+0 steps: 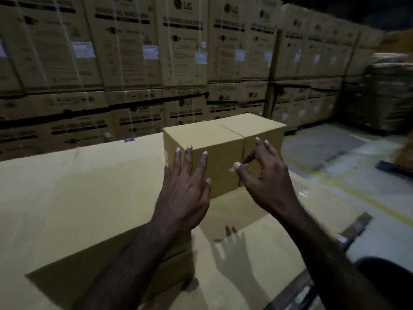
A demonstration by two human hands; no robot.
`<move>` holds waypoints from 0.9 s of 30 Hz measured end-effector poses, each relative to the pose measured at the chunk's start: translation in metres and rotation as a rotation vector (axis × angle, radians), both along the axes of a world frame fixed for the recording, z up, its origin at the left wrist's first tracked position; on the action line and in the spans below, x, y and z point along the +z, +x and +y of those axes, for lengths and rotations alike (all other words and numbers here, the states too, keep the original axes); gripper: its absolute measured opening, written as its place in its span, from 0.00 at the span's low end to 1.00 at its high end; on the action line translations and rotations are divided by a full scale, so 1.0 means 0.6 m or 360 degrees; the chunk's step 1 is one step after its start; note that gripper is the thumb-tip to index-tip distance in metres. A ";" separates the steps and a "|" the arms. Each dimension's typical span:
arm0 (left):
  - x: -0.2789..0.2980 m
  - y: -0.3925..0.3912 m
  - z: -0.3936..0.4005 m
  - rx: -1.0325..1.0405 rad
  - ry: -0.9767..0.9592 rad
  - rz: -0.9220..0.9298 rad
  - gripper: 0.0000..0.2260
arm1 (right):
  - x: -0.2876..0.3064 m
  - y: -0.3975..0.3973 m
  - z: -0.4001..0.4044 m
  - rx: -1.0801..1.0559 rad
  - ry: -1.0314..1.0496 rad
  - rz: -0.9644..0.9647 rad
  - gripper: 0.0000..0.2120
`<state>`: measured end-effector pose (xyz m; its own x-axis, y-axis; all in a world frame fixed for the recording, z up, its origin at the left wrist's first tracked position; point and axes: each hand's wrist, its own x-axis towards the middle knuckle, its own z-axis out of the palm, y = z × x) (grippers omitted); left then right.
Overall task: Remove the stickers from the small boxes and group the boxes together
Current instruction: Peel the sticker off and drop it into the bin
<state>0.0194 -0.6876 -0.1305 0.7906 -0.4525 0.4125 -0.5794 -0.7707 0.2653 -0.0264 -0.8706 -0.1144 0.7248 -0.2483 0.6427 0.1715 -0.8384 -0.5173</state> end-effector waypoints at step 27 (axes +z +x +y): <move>-0.163 -0.189 -0.608 -0.1138 0.0365 0.0068 0.28 | -0.205 -0.332 -0.512 -0.1164 0.0072 0.0227 0.07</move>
<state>-0.0938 -1.0524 -0.2284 0.2849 -0.9325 0.2218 -0.9523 -0.2489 0.1768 -0.2257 -1.1778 -0.2374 0.4399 -0.7230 0.5328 -0.4932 -0.6902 -0.5294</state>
